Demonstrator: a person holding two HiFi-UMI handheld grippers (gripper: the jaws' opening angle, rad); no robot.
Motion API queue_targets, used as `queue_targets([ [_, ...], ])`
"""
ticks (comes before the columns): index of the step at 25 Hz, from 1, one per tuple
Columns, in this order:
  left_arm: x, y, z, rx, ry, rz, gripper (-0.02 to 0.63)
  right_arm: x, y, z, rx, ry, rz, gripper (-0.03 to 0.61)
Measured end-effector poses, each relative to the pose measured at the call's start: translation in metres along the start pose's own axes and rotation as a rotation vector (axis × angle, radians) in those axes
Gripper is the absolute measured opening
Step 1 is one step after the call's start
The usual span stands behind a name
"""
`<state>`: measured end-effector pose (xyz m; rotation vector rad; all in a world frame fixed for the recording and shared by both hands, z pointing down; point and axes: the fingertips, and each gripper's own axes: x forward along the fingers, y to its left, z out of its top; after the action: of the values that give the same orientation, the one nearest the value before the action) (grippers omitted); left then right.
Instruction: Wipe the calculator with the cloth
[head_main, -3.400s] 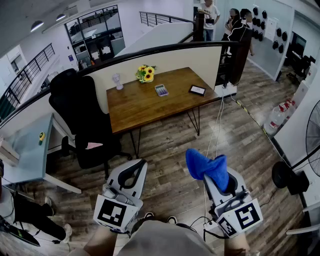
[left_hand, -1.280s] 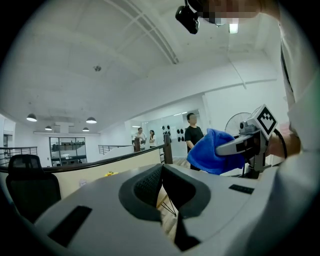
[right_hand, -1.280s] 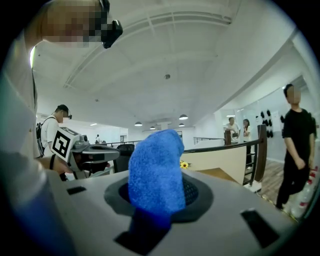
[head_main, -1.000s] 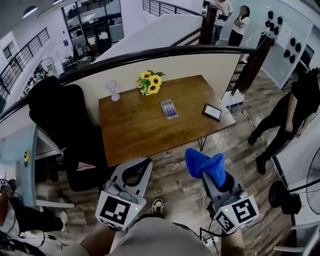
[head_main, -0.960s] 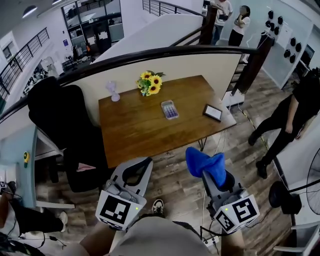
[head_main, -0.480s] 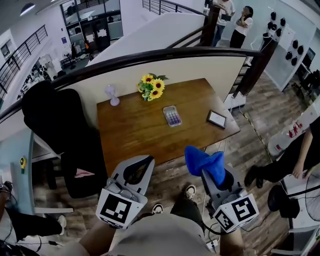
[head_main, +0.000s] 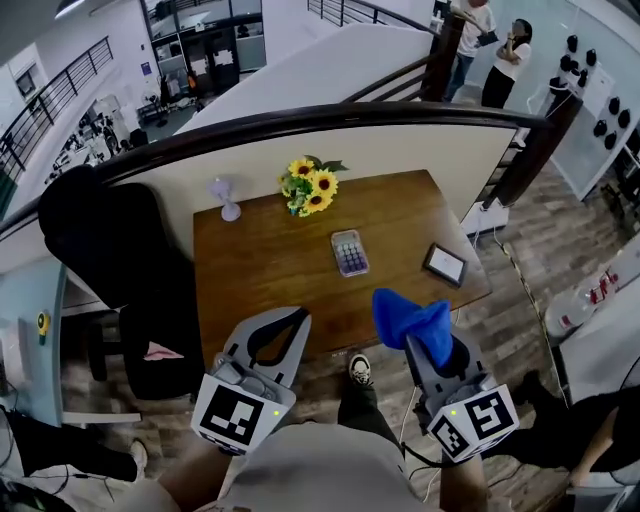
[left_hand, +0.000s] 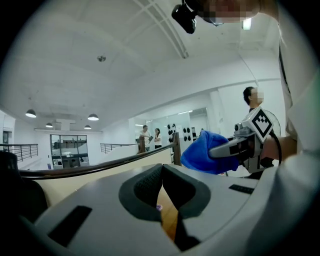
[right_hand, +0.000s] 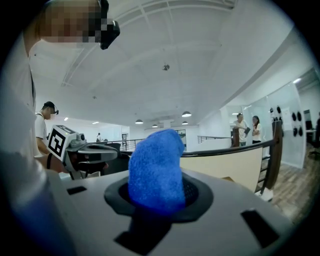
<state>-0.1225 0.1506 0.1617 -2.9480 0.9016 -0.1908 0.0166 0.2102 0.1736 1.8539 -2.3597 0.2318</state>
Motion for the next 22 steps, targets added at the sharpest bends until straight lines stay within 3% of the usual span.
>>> queue_targets([
  [15, 0.18, 0.055, 0.004, -0.021, 0.082, 0.199, 0.006, 0.143, -0.157, 0.022, -0.011, 0.055, 0.234, 0.129],
  [22, 0.225, 0.077, -0.006, -0.053, 0.116, 0.313, 0.006, 0.201, -0.201, 0.023, -0.043, 0.073, 0.34, 0.129],
])
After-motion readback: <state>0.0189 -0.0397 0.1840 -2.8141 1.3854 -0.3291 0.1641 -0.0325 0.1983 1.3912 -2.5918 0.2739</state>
